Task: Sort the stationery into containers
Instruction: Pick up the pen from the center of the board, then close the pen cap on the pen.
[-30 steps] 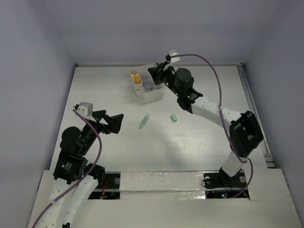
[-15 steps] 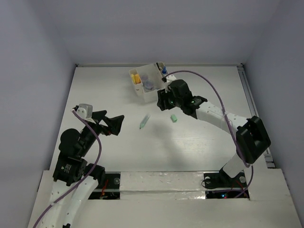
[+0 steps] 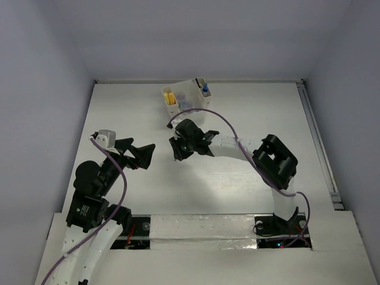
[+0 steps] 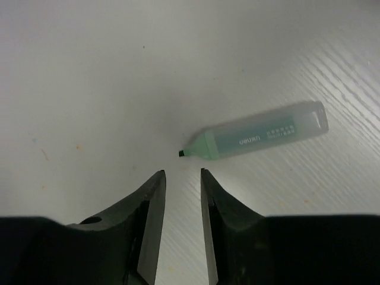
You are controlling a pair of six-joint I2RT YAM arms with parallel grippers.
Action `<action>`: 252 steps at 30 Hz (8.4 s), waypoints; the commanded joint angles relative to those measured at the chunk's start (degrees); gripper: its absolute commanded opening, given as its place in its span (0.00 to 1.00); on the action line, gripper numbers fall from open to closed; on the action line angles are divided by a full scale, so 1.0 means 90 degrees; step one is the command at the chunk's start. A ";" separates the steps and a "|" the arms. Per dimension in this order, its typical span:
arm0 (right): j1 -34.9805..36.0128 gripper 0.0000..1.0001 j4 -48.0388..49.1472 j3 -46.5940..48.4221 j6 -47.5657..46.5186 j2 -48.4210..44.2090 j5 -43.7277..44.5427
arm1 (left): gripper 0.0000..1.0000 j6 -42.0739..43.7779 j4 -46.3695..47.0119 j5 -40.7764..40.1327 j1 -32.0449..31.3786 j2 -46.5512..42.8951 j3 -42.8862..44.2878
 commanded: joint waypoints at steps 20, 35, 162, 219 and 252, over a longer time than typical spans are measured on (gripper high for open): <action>0.0026 0.00 0.0357 0.0805 0.0170 0.0939 -0.0081 | 0.99 0.0028 0.0402 0.0094 0.0047 0.0074 -0.0069; 0.0026 0.00 -0.0043 -0.0368 0.0140 0.0079 0.1596 | 0.99 0.0028 0.0412 0.0084 0.0047 0.0113 -0.0069; 0.0162 0.08 0.3403 -0.0885 0.1527 -0.1893 0.1627 | 0.76 -0.1290 0.1359 0.1373 0.0105 0.1587 -0.0723; 0.1276 0.65 0.3474 -0.1480 0.1440 -0.3395 0.1373 | 0.00 -0.0218 0.0354 0.0767 0.0105 0.1186 0.0097; -0.2200 0.80 -0.1546 -0.0575 -0.0387 -0.1065 0.0544 | 0.00 -0.0177 0.1057 0.2779 -0.0646 0.0845 -0.0420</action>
